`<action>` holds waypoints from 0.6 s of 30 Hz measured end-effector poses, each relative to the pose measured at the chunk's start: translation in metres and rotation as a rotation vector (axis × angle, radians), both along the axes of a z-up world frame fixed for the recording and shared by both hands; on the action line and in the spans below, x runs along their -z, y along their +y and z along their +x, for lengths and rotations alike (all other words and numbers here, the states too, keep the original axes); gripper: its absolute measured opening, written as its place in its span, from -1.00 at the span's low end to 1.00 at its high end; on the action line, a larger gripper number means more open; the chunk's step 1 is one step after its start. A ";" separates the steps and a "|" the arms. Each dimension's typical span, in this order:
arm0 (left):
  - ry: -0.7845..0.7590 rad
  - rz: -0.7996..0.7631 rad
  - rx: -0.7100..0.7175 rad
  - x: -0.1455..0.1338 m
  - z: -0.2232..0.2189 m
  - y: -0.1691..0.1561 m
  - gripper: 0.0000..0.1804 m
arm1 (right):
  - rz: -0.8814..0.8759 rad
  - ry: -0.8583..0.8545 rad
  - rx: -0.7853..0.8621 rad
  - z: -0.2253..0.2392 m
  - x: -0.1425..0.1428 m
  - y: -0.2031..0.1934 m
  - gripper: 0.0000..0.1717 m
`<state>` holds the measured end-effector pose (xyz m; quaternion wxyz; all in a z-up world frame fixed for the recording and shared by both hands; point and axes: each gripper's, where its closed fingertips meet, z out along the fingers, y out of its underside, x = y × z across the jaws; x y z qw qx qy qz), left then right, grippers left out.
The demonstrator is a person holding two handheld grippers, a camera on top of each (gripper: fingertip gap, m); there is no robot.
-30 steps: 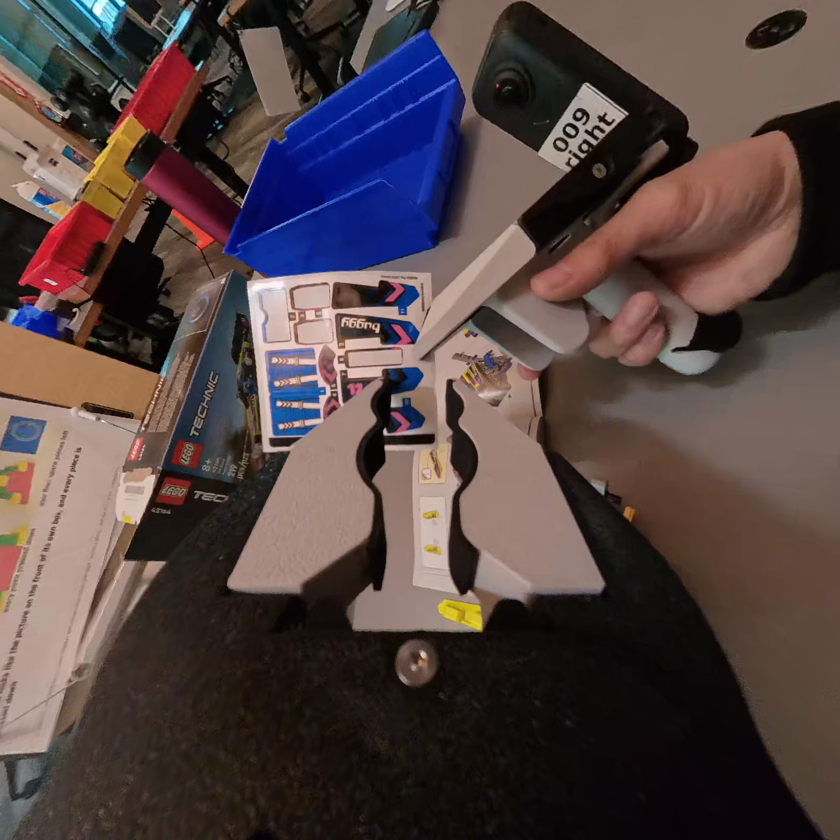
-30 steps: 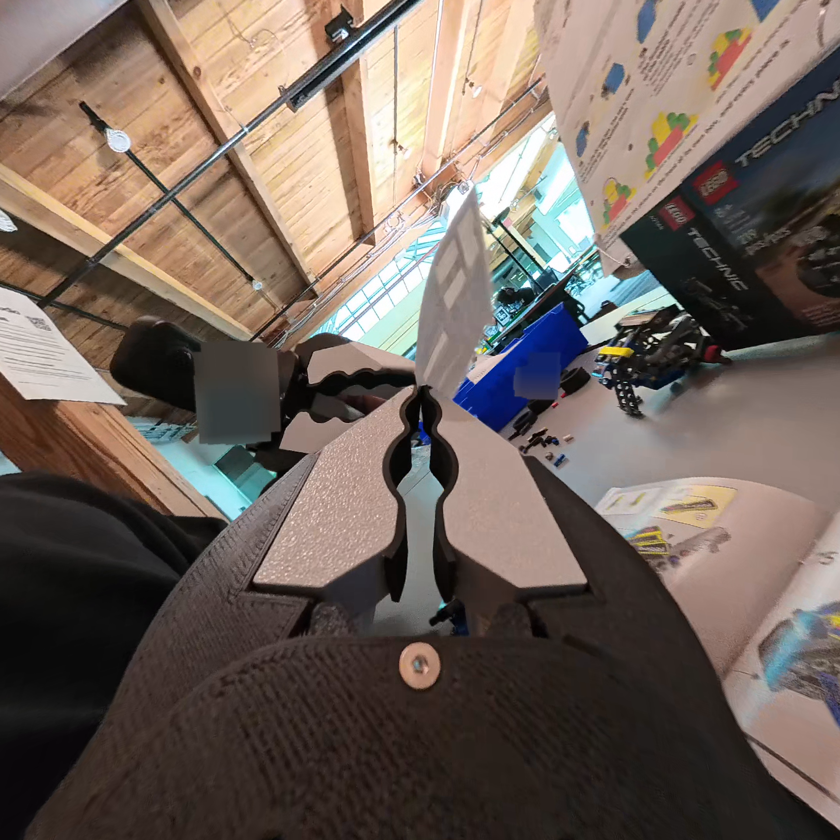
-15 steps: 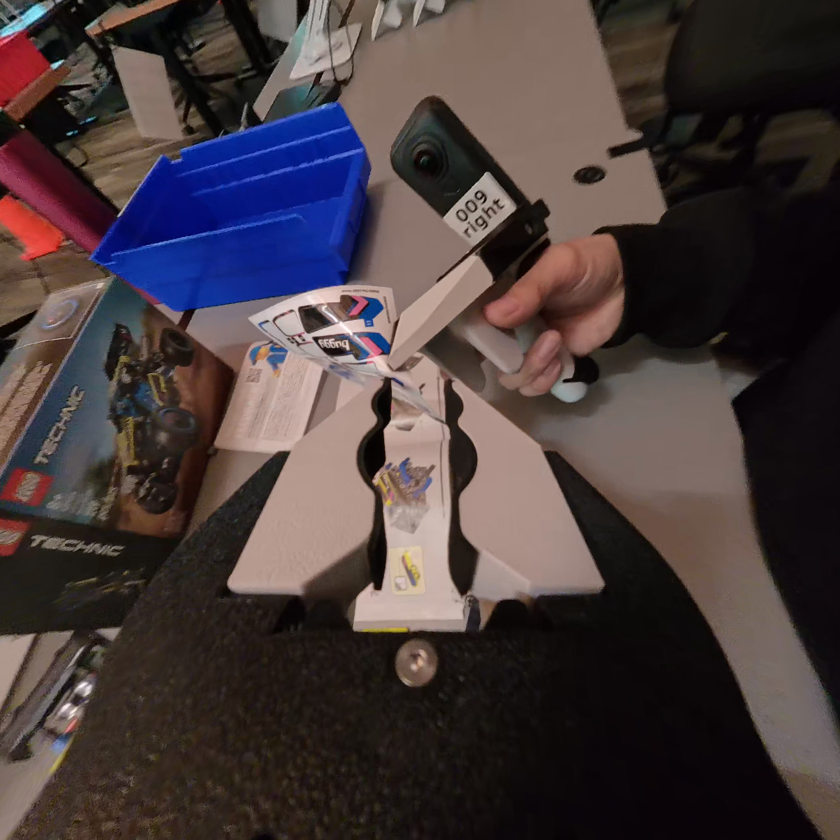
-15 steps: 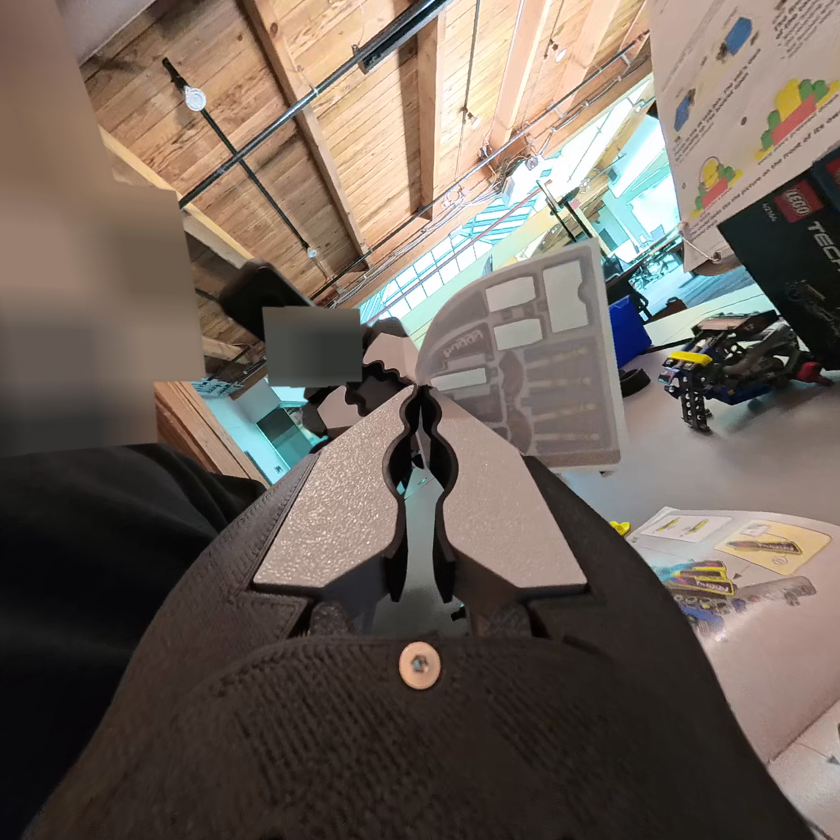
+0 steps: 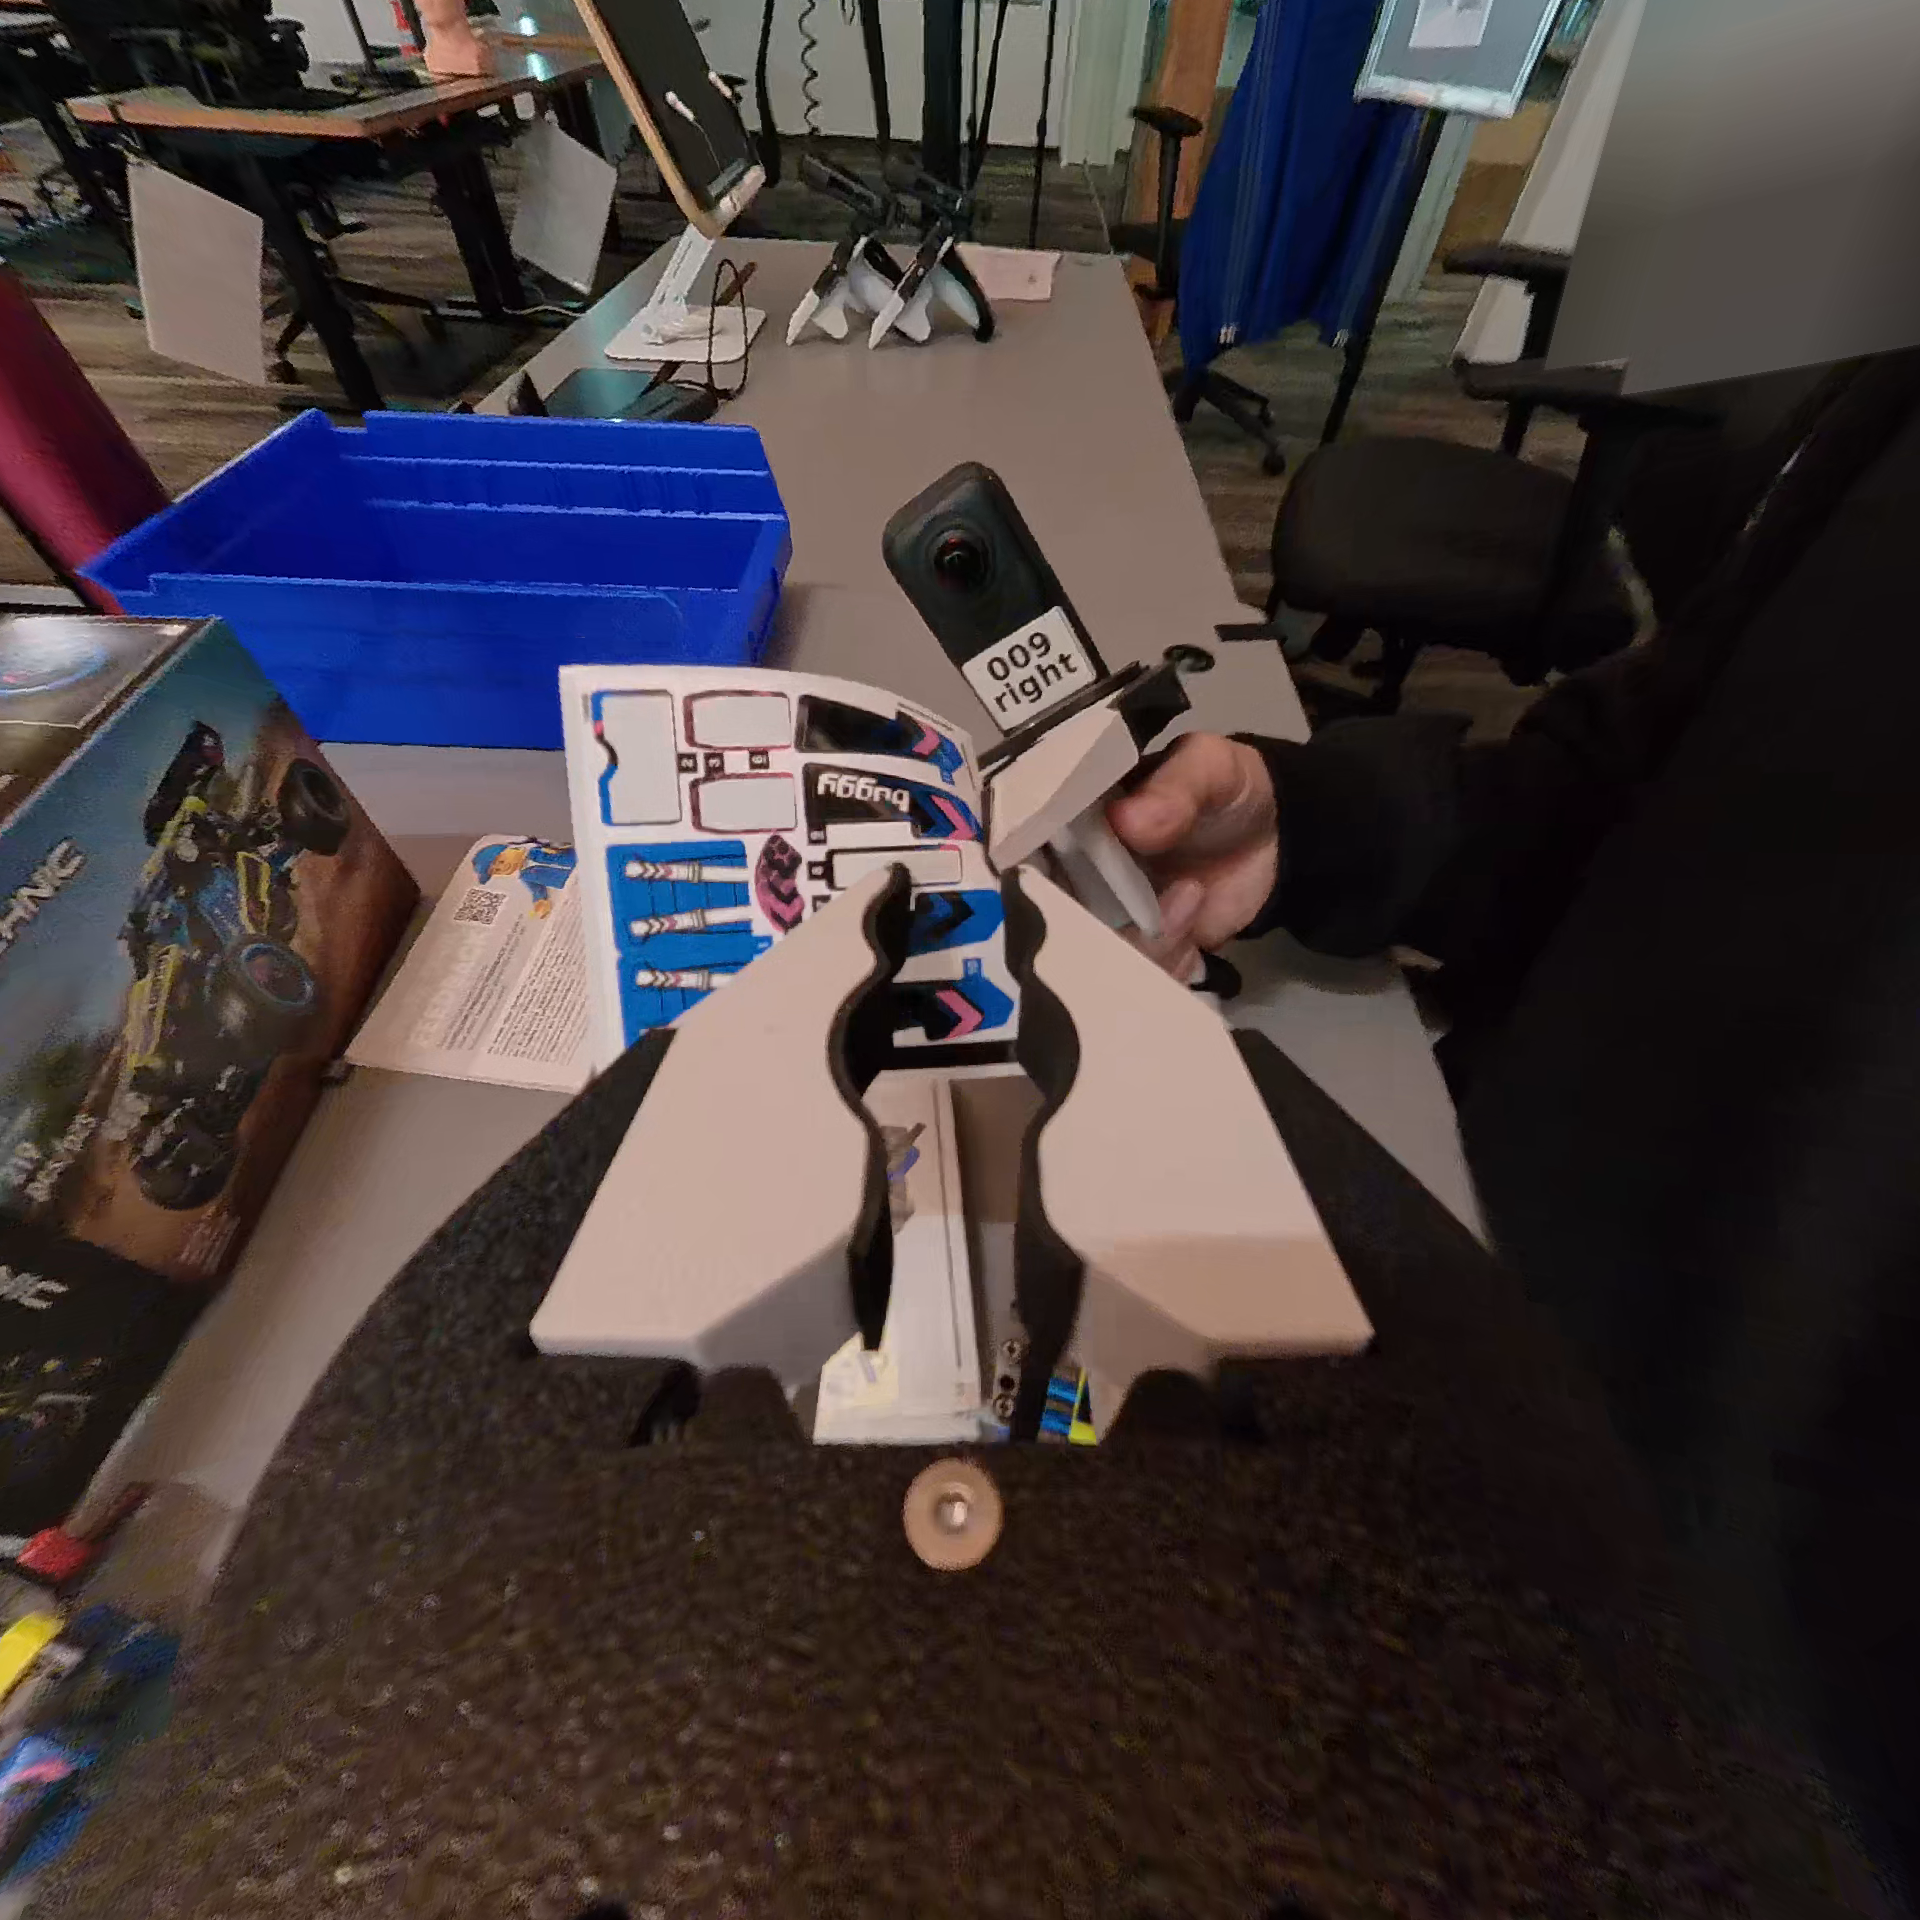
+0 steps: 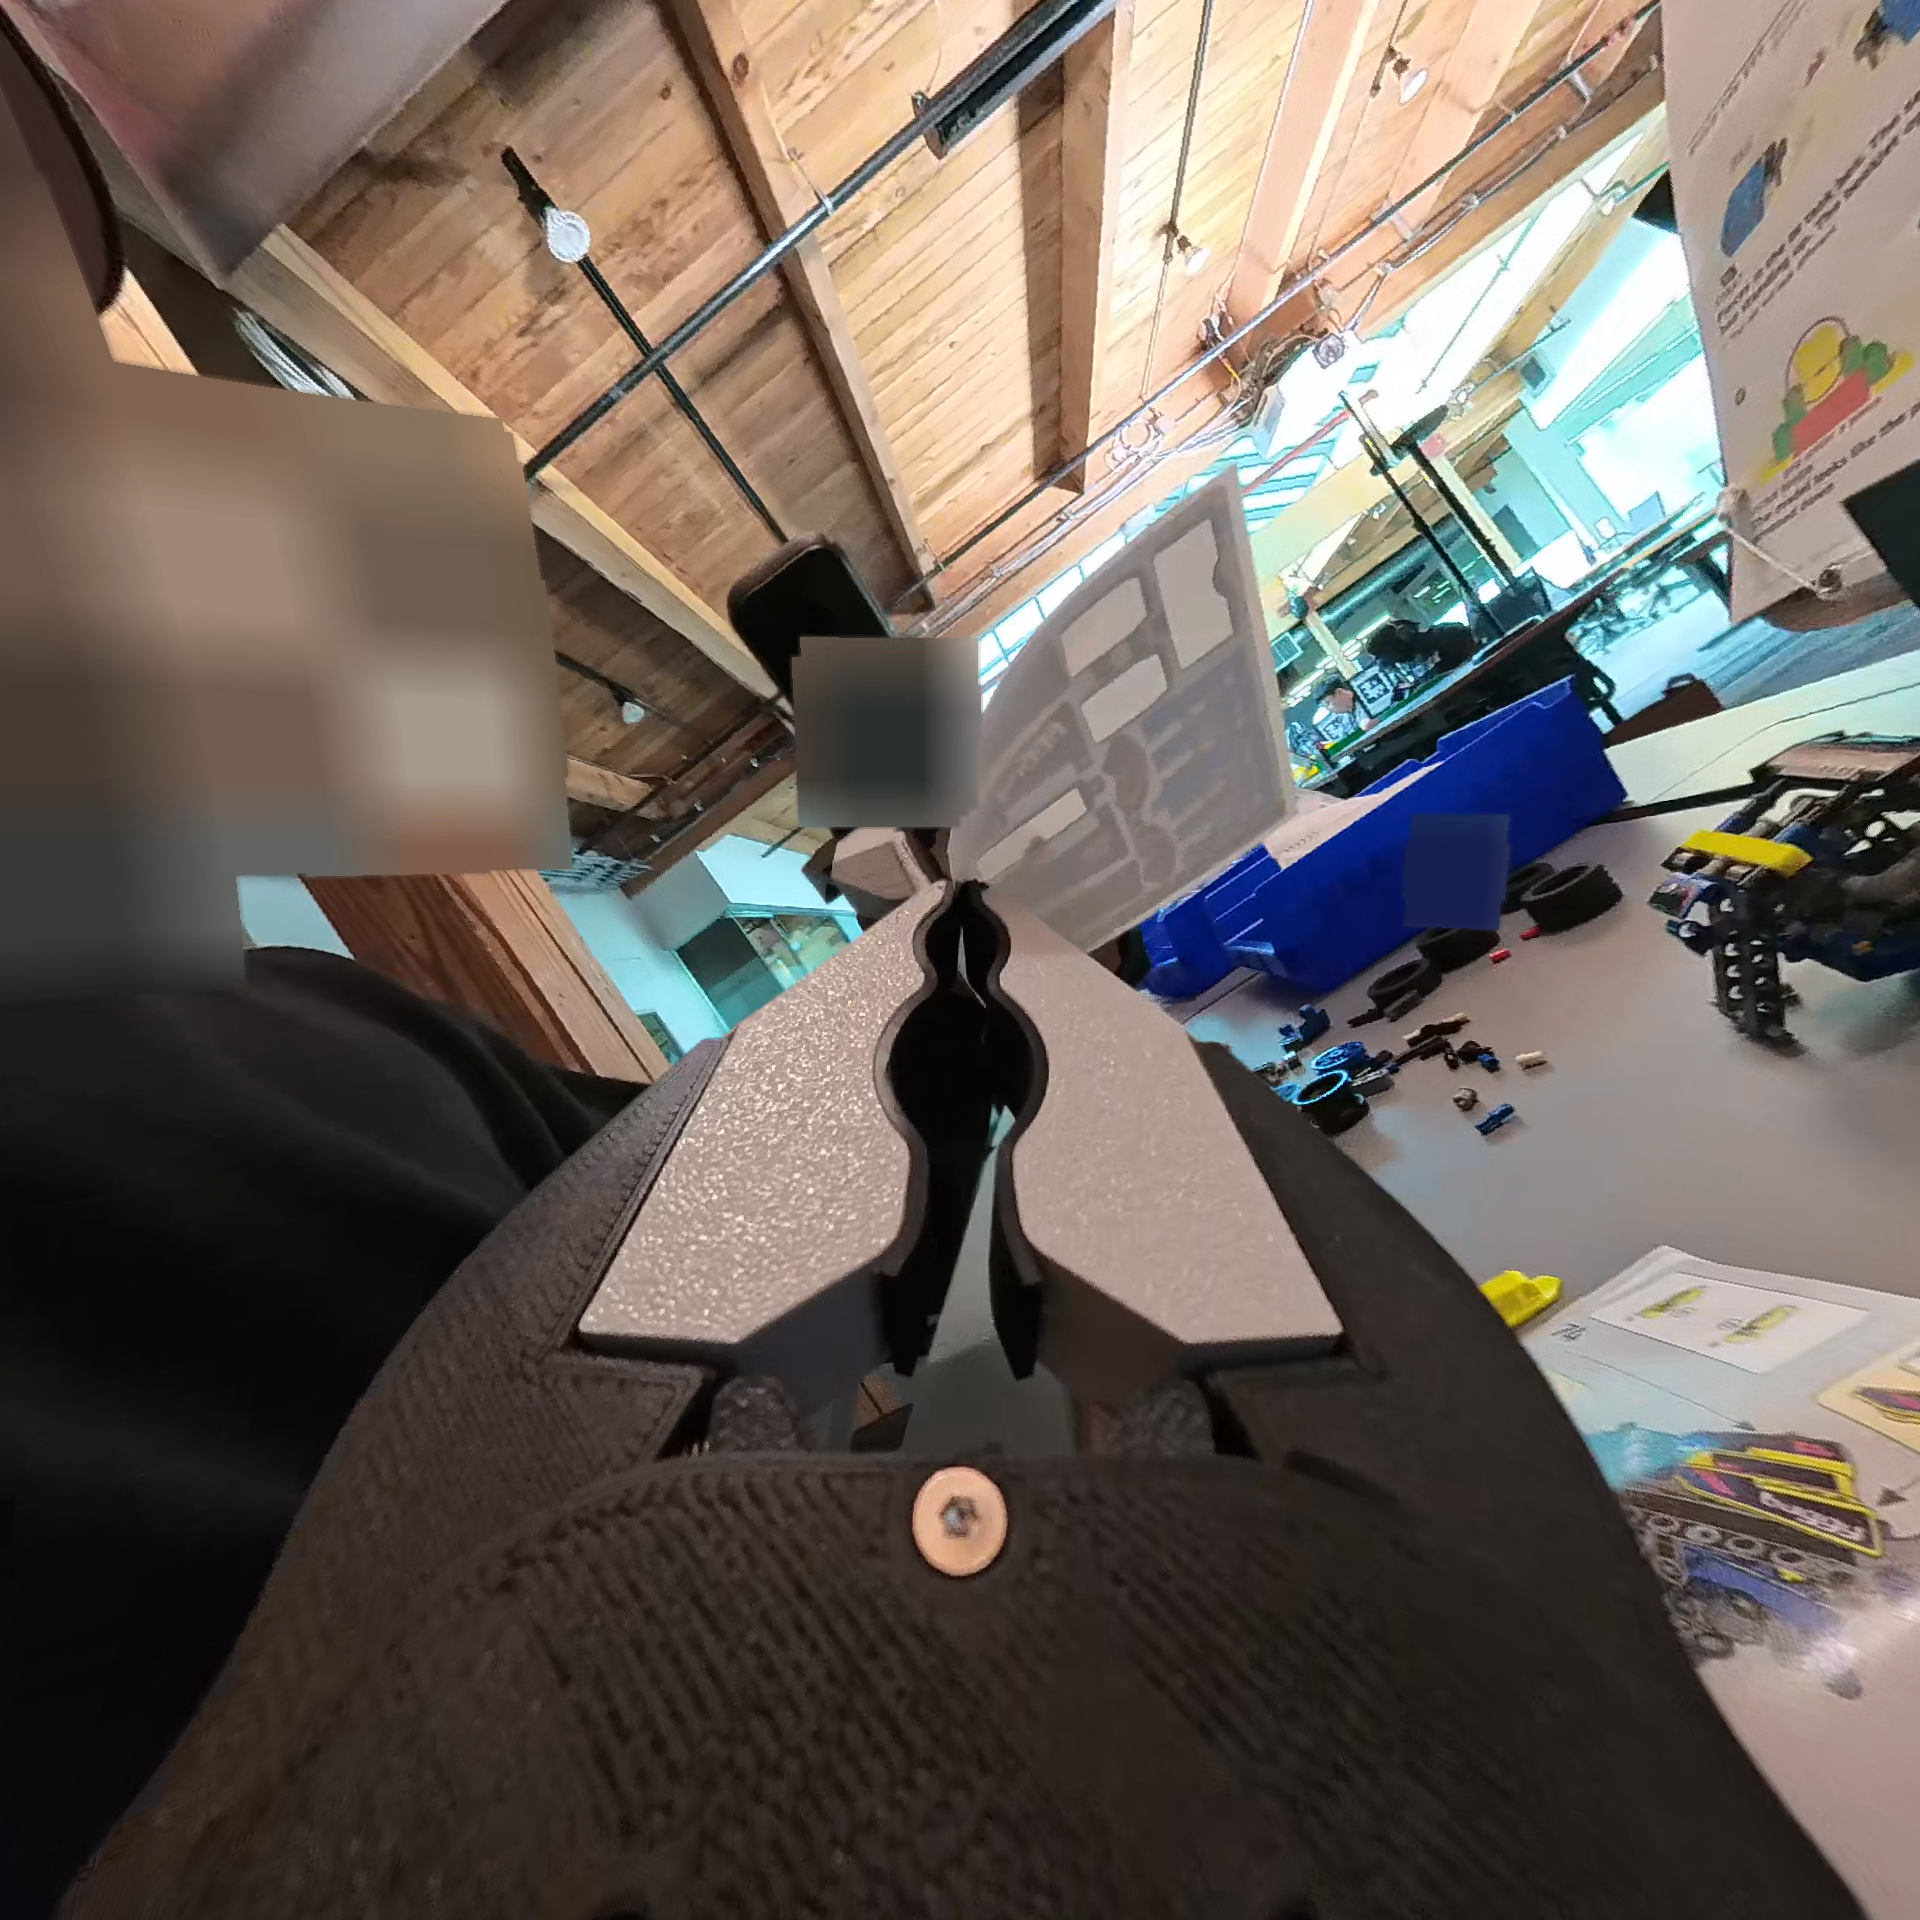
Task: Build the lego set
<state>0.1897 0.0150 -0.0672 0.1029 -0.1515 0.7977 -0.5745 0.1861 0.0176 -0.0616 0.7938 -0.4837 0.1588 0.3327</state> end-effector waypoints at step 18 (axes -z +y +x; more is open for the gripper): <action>-0.196 0.220 -0.169 0.008 -0.003 -0.006 -0.82 | 0.117 0.079 -0.039 0.002 -0.005 -0.008 -1.00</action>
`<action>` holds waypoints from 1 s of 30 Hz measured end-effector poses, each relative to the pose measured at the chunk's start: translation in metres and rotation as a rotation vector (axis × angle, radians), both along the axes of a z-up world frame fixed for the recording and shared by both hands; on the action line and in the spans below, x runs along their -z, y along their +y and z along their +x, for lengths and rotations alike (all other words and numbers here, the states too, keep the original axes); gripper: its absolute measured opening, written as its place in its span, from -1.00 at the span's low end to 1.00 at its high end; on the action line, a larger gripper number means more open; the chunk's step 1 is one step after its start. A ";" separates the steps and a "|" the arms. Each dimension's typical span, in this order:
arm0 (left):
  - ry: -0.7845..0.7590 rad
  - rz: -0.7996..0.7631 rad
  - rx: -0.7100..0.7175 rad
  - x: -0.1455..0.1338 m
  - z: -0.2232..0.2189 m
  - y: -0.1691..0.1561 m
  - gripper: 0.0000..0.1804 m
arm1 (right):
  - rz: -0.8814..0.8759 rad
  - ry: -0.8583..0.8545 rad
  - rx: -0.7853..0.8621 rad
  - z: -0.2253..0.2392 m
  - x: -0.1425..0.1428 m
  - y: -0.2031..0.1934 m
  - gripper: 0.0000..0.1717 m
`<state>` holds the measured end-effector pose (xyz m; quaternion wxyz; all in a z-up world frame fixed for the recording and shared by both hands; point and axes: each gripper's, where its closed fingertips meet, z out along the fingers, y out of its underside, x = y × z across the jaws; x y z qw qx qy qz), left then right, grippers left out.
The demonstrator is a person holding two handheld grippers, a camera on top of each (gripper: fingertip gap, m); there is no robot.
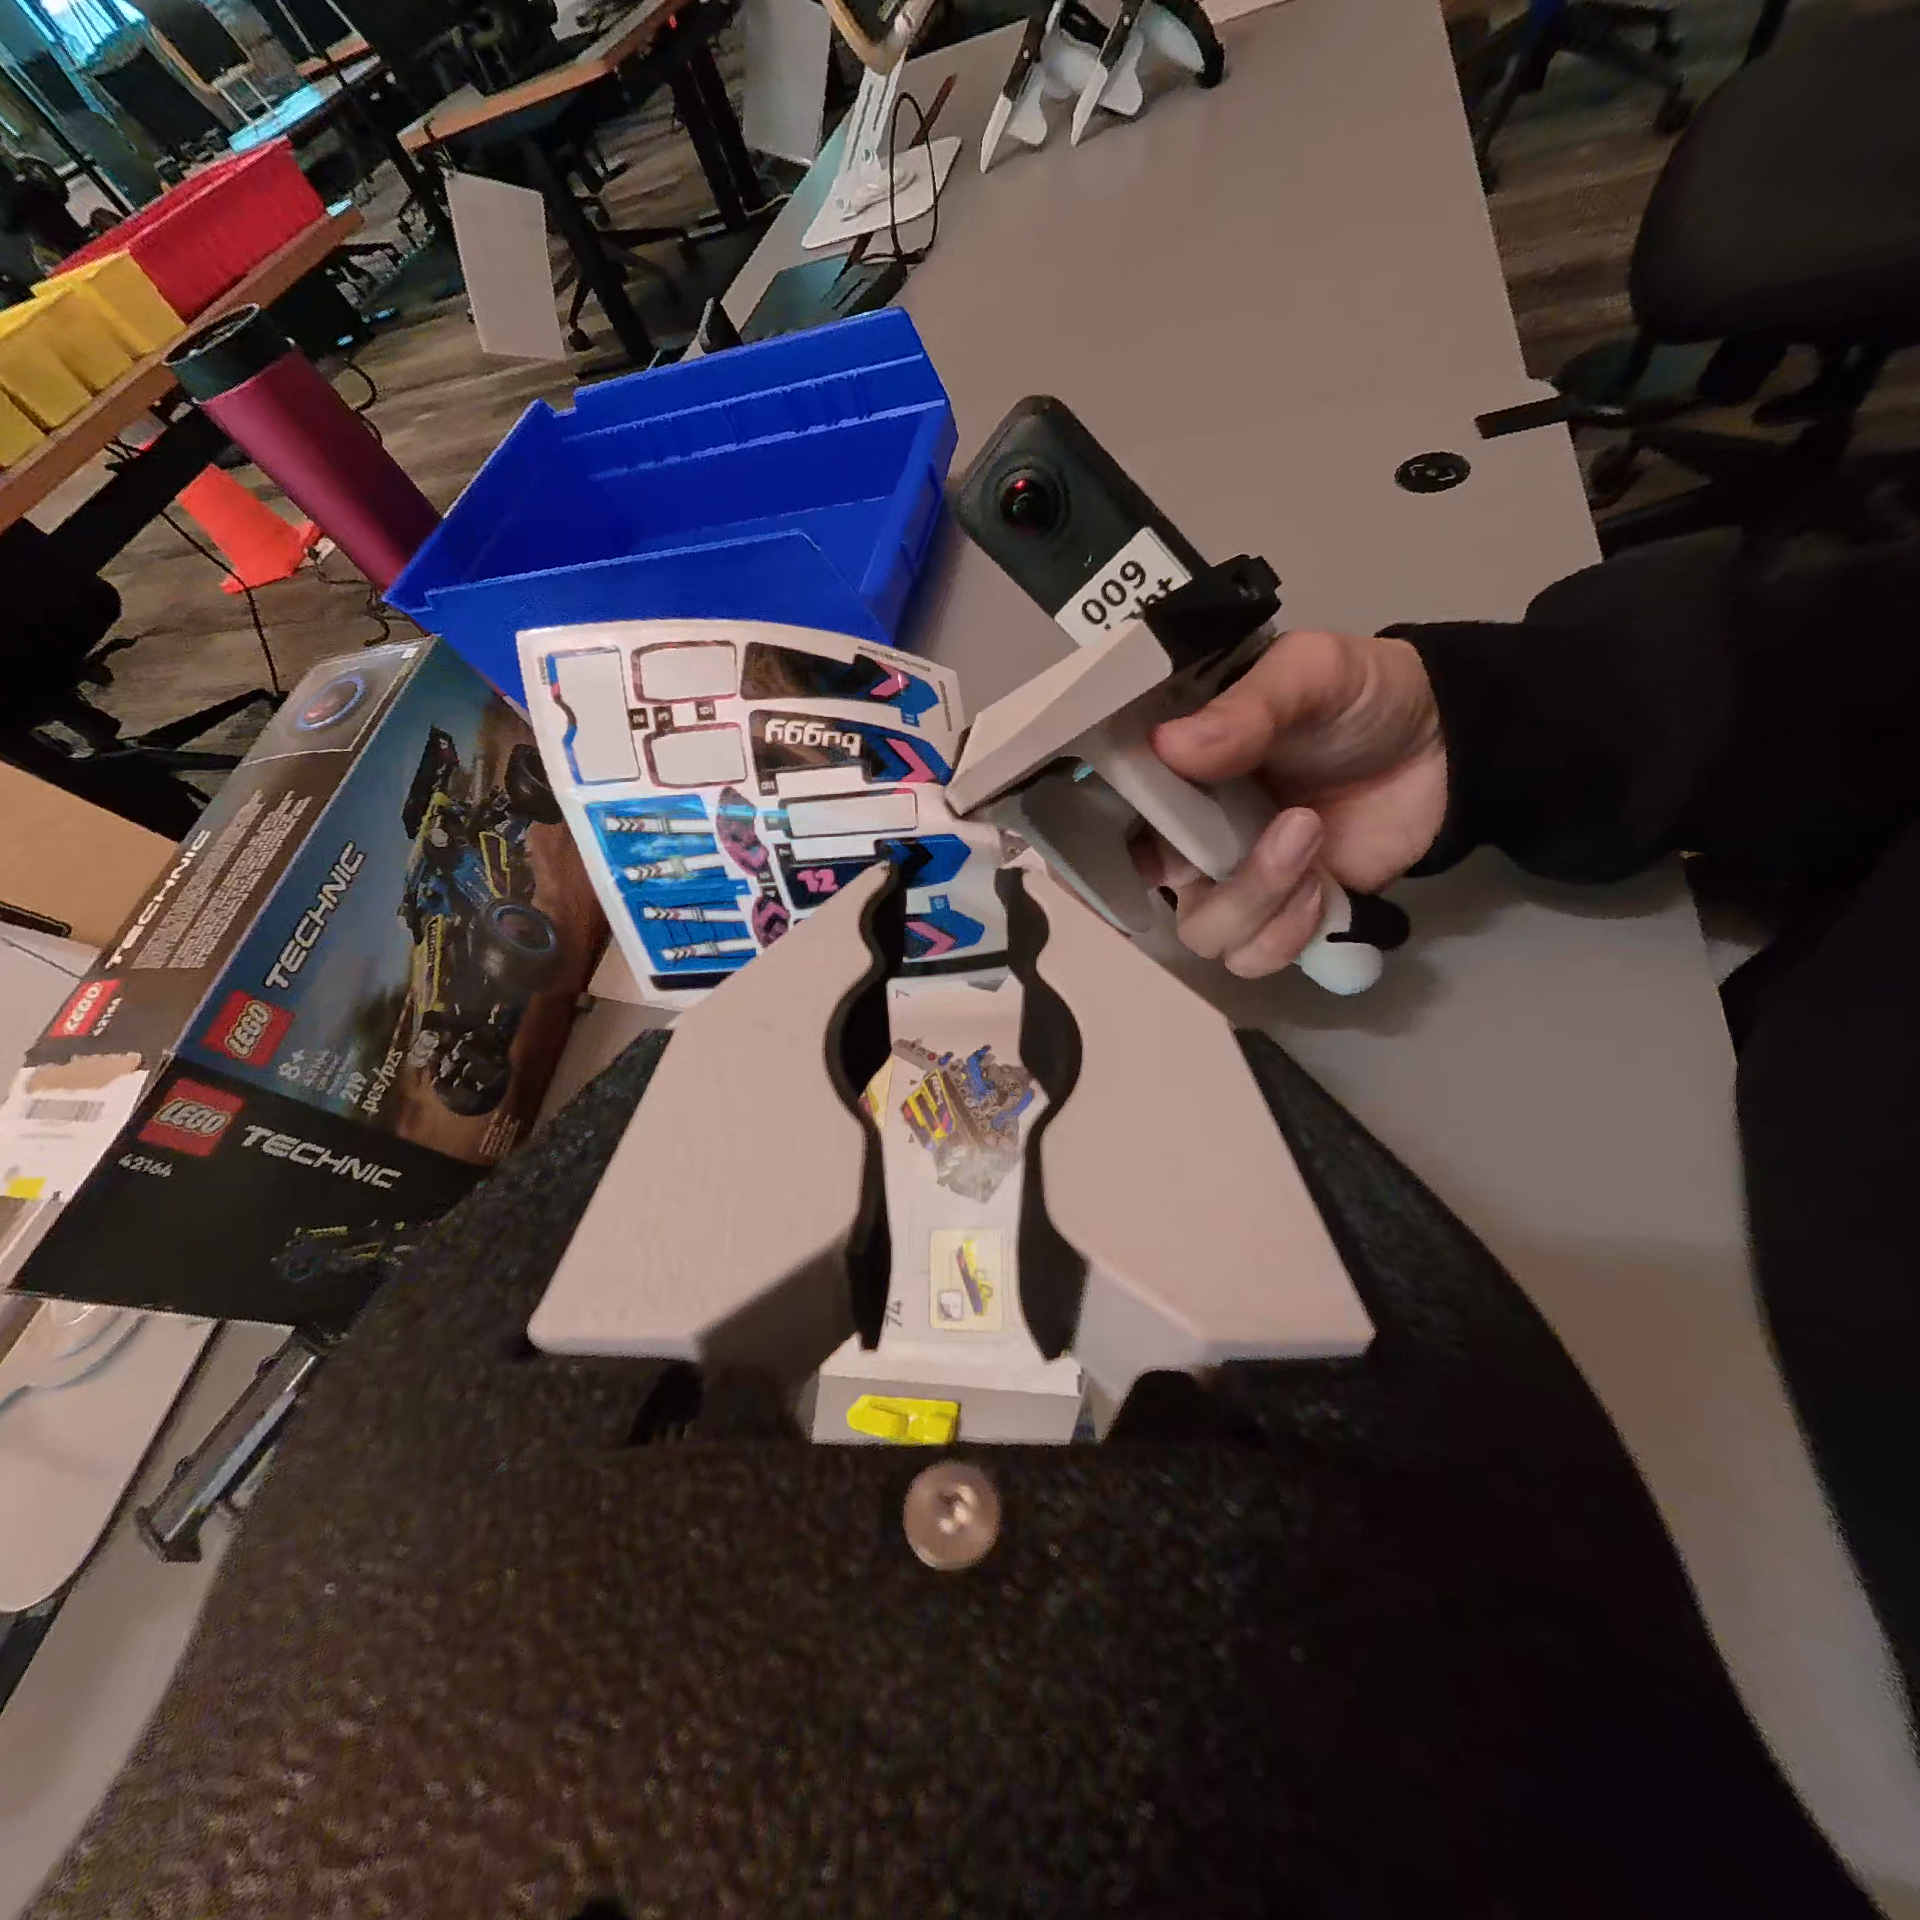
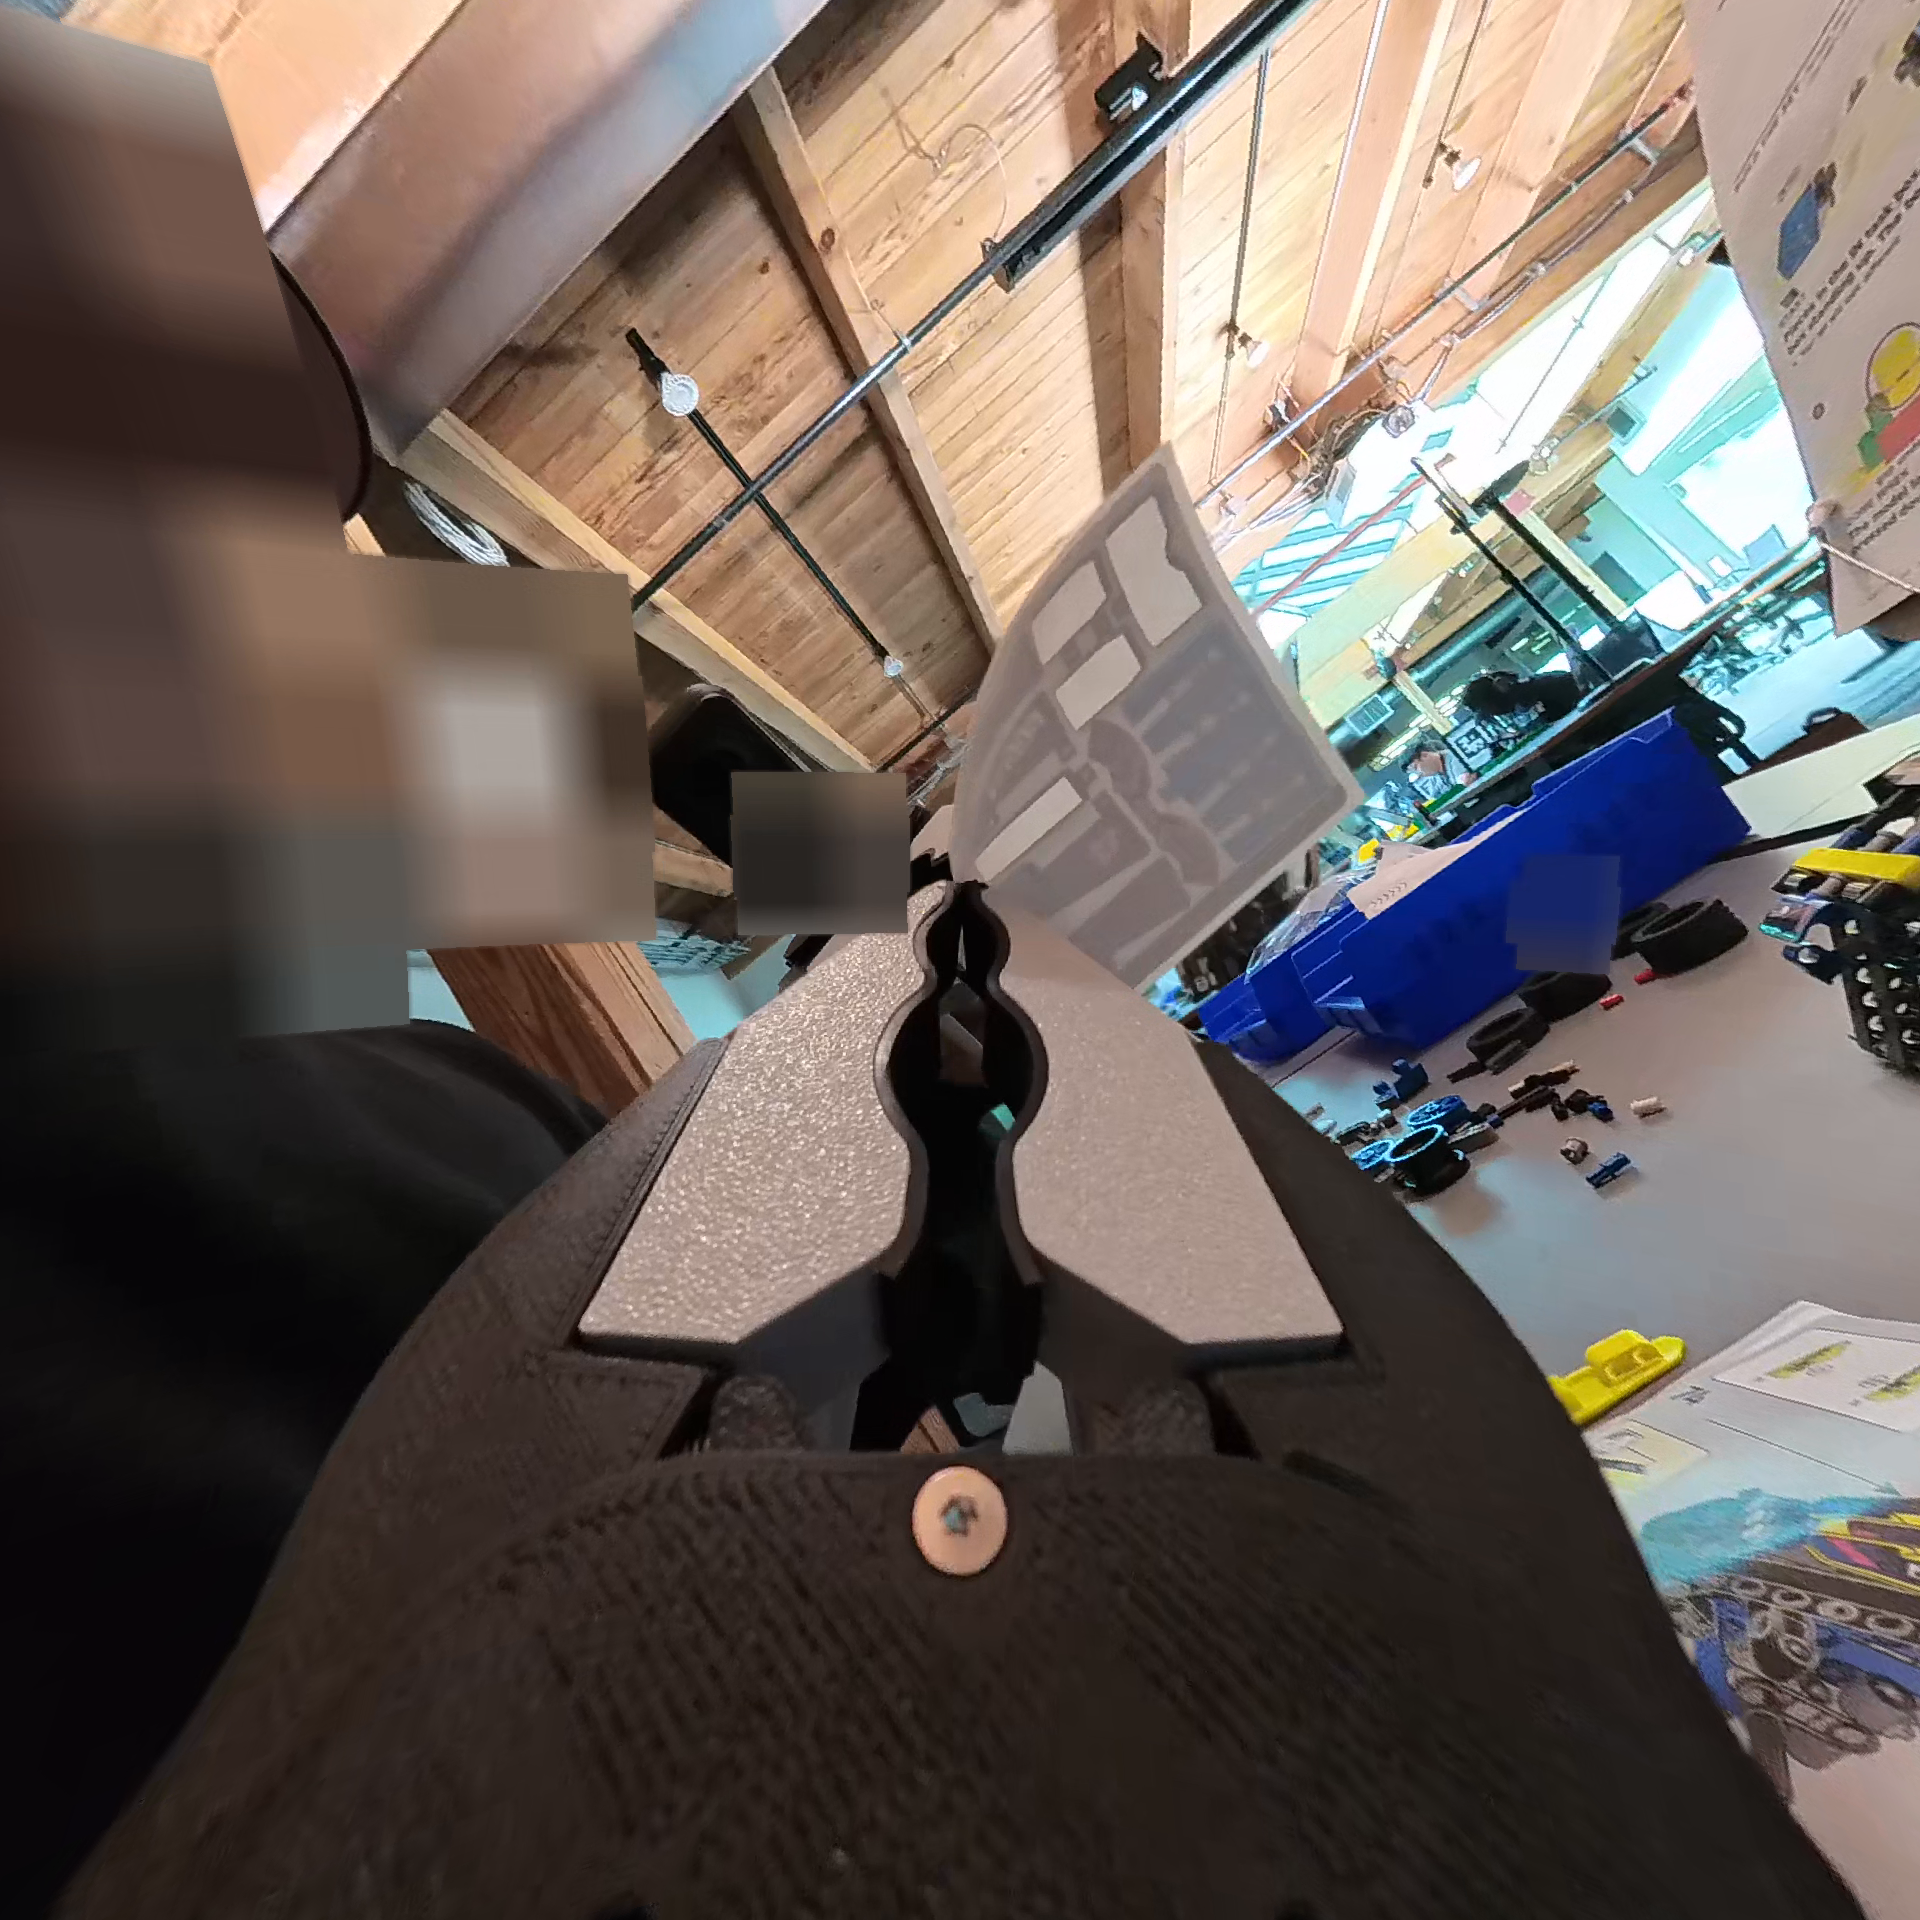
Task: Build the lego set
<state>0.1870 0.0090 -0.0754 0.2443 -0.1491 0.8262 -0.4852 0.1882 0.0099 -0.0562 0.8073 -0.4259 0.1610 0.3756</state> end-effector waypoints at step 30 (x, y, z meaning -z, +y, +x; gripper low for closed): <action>-0.479 0.265 -0.141 -0.018 0.003 0.010 -0.68 | -0.030 0.110 0.043 0.012 0.001 -0.001 -1.00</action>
